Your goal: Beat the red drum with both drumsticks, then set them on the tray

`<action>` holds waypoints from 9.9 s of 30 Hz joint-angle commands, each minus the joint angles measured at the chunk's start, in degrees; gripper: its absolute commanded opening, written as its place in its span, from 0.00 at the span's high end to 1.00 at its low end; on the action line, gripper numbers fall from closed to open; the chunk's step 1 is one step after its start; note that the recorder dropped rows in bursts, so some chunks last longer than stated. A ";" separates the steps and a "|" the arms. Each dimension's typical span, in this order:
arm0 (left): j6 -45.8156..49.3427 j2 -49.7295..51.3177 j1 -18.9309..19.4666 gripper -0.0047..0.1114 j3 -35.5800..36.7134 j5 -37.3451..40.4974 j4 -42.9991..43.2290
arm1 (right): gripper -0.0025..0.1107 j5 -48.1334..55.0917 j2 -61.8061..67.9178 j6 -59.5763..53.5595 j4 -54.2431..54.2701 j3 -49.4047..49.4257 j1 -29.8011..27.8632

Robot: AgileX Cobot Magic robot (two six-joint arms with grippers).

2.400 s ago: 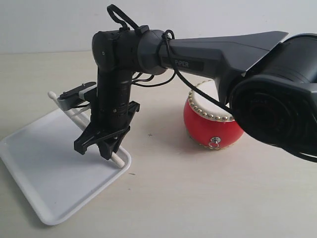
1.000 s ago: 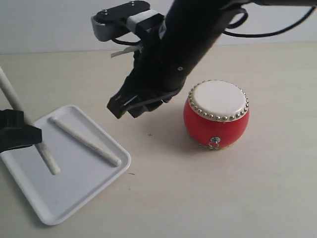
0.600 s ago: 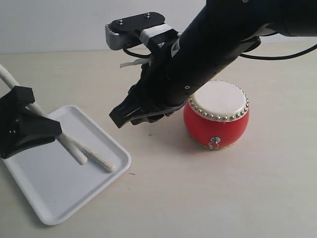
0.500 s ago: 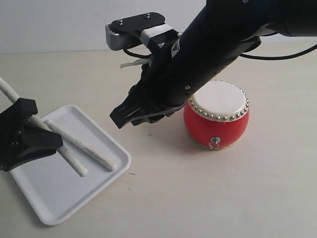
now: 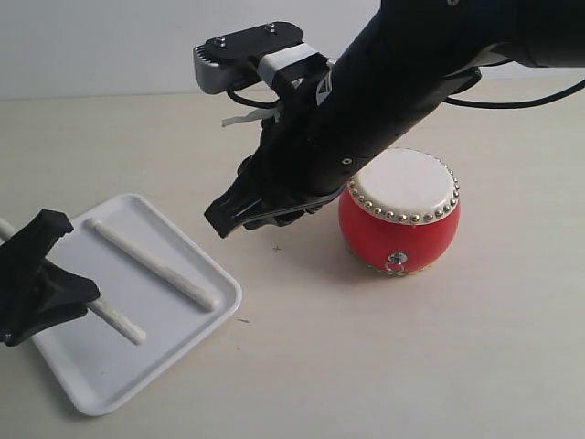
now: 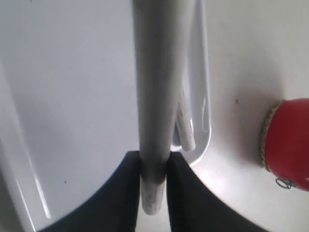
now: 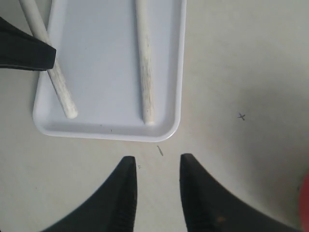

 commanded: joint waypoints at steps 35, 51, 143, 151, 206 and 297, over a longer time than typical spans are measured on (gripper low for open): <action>5.16 13.49 0.14 0.57 -4.31 0.45 -1.97 | 0.70 -0.51 -0.09 -0.74 -0.32 0.12 -0.34; 6.01 6.85 0.14 0.96 -6.28 7.44 -2.45 | 0.91 -0.49 -3.99 3.31 -7.58 0.12 -0.34; 42.37 -74.34 4.63 0.96 20.55 -20.27 1.17 | 0.98 -14.09 -67.47 31.67 -41.48 43.11 -0.34; 42.24 -74.34 3.69 0.96 20.55 -20.78 0.94 | 0.98 -14.24 -67.47 31.67 -41.48 43.11 -0.34; -29.88 -74.34 3.69 0.96 20.55 -16.86 73.51 | 0.98 -14.24 -67.47 31.79 -41.46 43.11 -0.34; -29.58 -74.34 3.69 0.96 20.55 -16.78 73.51 | 0.98 -30.37 -92.90 20.80 -17.63 67.15 -40.51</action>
